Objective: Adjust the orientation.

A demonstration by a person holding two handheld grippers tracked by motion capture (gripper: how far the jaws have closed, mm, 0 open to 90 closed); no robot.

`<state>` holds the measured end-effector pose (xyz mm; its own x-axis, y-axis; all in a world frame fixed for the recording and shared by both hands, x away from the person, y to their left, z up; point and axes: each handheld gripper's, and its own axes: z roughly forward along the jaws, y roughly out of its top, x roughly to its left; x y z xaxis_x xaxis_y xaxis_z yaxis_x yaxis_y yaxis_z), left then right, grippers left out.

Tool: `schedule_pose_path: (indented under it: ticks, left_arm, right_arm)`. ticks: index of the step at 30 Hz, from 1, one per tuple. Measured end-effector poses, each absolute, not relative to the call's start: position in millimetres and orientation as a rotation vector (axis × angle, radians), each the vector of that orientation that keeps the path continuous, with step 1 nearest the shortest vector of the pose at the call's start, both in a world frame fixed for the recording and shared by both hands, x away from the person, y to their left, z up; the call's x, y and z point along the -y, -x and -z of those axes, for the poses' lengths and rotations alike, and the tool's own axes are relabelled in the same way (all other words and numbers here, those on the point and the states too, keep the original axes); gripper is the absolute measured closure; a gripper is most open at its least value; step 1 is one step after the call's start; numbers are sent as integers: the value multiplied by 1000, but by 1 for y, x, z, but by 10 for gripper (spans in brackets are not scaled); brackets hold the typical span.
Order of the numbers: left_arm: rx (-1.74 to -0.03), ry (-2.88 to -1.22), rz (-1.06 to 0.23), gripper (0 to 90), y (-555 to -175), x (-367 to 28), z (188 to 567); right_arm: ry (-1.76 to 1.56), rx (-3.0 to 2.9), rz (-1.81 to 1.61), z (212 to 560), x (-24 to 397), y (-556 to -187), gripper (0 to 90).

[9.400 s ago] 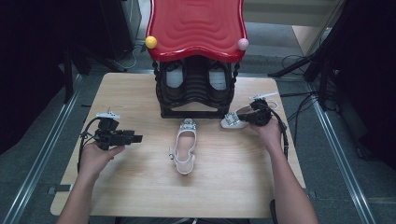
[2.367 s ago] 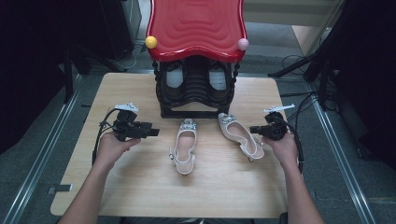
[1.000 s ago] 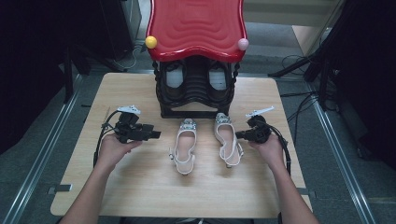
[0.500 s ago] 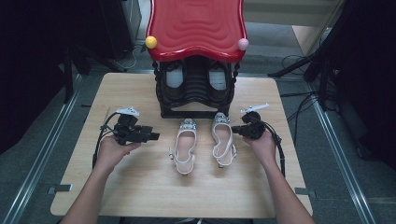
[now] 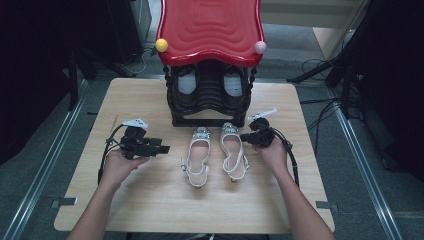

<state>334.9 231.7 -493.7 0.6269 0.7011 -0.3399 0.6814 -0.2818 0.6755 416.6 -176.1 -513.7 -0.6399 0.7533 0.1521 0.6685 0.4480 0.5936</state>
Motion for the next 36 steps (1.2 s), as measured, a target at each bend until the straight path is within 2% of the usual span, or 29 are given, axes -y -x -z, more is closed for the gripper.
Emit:
schedule_pose_path:
  ticks: [12,16,19,23,26,36]
  left_arm:
    - [-1095,-2013,-24,448,-331,-229,497]
    - [-1118,-2015,-2,503,-332,-223,500]
    - [-1142,-2014,21,579,-332,-221,503]
    - [-1139,-1954,96,787,-335,-219,501]
    - [-1110,-1980,80,844,-335,-209,499]
    - [-1100,-2038,111,820,-341,-194,509]
  right_arm:
    - [-1286,-2568,-981,515,165,-420,900]
    - [-1264,-2580,-987,515,167,-420,900]
    - [-1269,-2609,-1002,515,173,-418,900]
    - [-1248,-2619,-1012,511,180,-410,900]
    - [-1222,-2640,-1004,510,183,-403,900]
    - [-1218,-2643,-977,512,175,-396,900]
